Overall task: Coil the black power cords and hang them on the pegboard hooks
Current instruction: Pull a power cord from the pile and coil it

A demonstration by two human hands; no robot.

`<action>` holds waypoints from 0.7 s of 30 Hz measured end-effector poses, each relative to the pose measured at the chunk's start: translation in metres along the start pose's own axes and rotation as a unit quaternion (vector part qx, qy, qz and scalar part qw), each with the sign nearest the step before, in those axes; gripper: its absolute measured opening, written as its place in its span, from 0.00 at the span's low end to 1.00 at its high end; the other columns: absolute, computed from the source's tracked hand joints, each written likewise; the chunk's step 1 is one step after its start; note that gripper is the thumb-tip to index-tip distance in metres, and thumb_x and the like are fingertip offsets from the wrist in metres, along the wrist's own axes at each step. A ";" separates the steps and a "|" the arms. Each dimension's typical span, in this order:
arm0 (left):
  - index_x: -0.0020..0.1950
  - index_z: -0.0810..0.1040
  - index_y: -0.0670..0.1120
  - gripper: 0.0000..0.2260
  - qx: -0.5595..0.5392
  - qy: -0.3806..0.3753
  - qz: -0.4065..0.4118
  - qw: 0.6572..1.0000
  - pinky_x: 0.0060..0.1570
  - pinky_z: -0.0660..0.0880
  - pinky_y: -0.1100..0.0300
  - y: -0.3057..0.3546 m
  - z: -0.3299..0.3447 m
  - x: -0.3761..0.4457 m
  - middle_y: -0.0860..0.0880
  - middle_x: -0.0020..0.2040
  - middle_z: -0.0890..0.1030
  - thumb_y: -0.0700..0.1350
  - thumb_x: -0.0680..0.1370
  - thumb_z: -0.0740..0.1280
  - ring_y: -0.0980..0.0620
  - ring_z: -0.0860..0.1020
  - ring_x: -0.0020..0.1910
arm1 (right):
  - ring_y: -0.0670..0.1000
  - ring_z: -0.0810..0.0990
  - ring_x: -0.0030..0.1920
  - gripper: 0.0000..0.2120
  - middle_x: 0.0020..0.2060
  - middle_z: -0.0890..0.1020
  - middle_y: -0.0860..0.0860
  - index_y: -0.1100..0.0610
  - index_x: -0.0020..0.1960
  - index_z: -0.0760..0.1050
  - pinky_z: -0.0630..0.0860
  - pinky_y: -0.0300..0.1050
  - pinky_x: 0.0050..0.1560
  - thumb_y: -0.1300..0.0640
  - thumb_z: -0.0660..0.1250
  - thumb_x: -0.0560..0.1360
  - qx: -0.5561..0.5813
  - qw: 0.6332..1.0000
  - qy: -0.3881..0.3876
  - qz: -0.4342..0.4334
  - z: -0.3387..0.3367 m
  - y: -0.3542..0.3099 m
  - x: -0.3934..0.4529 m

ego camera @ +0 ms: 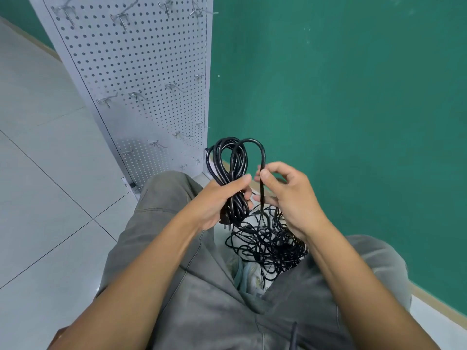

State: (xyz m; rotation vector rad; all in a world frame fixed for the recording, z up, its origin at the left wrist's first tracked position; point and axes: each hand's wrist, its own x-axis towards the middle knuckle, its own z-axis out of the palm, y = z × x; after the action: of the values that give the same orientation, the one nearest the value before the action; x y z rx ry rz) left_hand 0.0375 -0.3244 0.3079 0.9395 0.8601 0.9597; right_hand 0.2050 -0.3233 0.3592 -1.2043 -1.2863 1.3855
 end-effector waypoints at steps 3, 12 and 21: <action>0.60 0.83 0.46 0.13 -0.007 -0.006 0.016 1.000 0.55 0.80 0.51 -0.005 0.003 0.003 0.45 0.52 0.86 0.51 0.79 0.71 0.46 0.84 0.53 | 0.47 0.85 0.42 0.05 0.36 0.85 0.44 0.62 0.47 0.79 0.85 0.51 0.51 0.62 0.68 0.81 0.056 0.998 0.004 0.004 0.018 -0.028 -0.004; 0.39 0.86 0.51 0.15 -0.102 -0.084 0.003 0.991 0.63 0.77 0.50 0.009 -0.004 -0.006 0.49 0.47 0.85 0.59 0.77 0.70 0.48 0.84 0.50 | 0.43 0.75 0.24 0.08 0.35 0.77 0.47 0.63 0.53 0.81 0.75 0.41 0.28 0.58 0.69 0.81 -0.012 0.999 0.045 0.021 0.032 -0.042 -0.001; 0.44 0.79 0.44 0.08 -0.094 -0.138 -0.013 0.986 0.54 0.77 0.47 0.002 -0.004 -0.004 0.47 0.39 0.77 0.43 0.81 0.63 0.48 0.77 0.37 | 0.40 0.84 0.50 0.13 0.57 0.83 0.48 0.59 0.65 0.78 0.81 0.40 0.53 0.67 0.64 0.82 -0.021 0.998 0.031 -0.050 0.022 -0.016 0.011</action>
State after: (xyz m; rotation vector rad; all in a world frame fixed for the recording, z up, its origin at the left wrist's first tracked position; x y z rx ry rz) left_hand 0.0320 -0.3262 0.3092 0.8714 0.5368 0.8491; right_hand 0.1816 -0.3145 0.3737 -1.1847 -1.3195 1.2465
